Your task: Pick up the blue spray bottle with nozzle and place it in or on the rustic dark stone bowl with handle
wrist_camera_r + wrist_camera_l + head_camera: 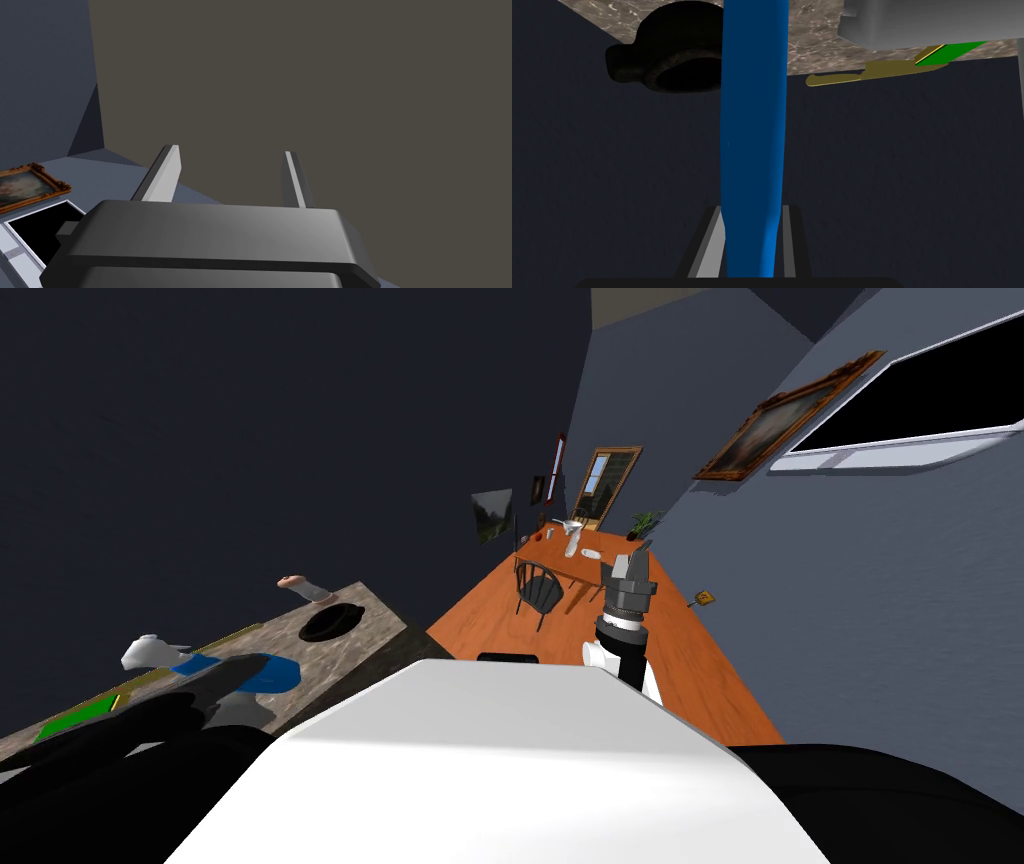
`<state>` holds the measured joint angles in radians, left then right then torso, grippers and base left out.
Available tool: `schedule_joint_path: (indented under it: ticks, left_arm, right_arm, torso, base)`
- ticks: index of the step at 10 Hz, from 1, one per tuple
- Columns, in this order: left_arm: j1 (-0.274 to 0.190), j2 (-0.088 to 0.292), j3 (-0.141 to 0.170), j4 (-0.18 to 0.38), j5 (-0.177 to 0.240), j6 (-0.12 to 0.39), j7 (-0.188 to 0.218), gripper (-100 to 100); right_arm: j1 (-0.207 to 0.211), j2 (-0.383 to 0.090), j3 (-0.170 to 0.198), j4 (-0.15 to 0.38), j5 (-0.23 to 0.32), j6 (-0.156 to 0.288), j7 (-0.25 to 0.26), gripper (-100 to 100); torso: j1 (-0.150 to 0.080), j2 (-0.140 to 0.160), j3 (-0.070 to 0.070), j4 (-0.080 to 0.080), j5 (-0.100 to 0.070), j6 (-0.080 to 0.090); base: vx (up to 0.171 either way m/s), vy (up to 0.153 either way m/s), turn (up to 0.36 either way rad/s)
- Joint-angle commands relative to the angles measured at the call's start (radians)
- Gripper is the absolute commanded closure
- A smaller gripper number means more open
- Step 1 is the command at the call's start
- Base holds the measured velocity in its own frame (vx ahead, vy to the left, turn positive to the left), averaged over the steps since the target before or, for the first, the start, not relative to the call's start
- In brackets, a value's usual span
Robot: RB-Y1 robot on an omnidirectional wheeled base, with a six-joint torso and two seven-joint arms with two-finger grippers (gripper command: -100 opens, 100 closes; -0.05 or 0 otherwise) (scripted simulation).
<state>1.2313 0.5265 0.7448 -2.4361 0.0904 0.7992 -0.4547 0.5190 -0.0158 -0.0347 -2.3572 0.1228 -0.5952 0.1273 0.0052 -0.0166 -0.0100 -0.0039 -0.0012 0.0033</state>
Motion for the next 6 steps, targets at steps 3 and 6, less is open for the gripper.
schedule_joint_path:
  ticks: [3,6]
  left_arm:
    - [0.015,0.018,0.046,-0.012,0.030,0.061,0.050,100]
    - [0.031,0.032,0.087,-0.040,0.055,0.120,0.101,100]
  right_arm:
    - [0.000,0.000,0.000,0.000,0.000,0.000,0.000,0]
    - [0.000,0.000,0.000,0.000,0.000,0.000,0.000,0]
  torso:
    - [0.003,0.002,0.001,0.001,0.001,-0.001]
    - [0.007,0.004,0.003,0.002,0.002,-0.003]
  base:
    - [0.161,0.120,-0.024]
    - [0.145,0.167,-0.012]
